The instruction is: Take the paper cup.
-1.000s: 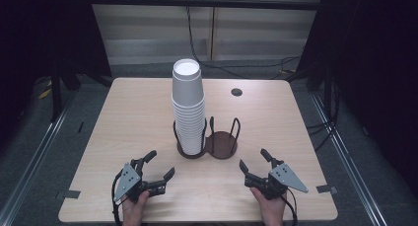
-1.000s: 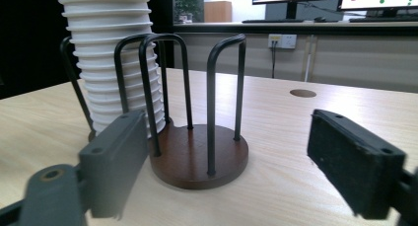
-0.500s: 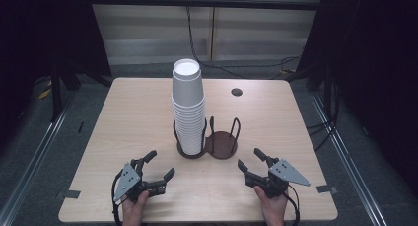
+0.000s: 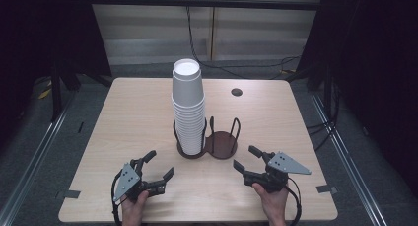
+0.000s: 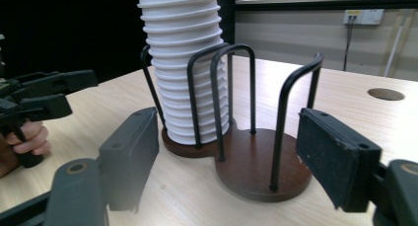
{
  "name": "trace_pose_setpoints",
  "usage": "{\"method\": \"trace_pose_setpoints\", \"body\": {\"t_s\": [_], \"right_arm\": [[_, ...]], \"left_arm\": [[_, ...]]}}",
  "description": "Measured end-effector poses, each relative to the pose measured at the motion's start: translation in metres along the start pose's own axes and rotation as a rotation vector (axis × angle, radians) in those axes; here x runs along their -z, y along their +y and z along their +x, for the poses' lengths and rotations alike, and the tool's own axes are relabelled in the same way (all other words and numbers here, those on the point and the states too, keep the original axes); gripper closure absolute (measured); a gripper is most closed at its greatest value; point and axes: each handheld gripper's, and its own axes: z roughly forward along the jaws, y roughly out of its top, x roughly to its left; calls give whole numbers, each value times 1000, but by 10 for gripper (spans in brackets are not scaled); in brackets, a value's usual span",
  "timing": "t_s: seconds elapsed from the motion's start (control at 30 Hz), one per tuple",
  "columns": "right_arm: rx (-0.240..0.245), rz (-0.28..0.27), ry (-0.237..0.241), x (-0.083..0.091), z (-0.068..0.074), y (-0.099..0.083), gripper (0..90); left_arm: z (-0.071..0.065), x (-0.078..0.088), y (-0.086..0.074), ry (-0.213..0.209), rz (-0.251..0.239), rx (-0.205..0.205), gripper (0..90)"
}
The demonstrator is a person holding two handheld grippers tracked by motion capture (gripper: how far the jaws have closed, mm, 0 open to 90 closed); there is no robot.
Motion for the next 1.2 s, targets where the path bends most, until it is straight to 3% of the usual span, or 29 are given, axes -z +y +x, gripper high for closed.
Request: {"method": "trace_pose_setpoints", "body": {"t_s": [0.47, 0.6, 0.8, 1.2], "right_arm": [[27, 9, 101, -8, 2, 33, 230], [34, 37, 128, -13, 2, 44, 194], [40, 62, 172, -19, 1, 54, 241], [68, 72, 212, -30, 3, 79, 191]], "left_arm": [[0, 0, 0, -6, -2, 3, 158], [0, 0, 0, -6, -2, 3, 158], [0, 0, 0, -7, -1, 2, 158], [0, 0, 0, -7, -2, 2, 159]]}}
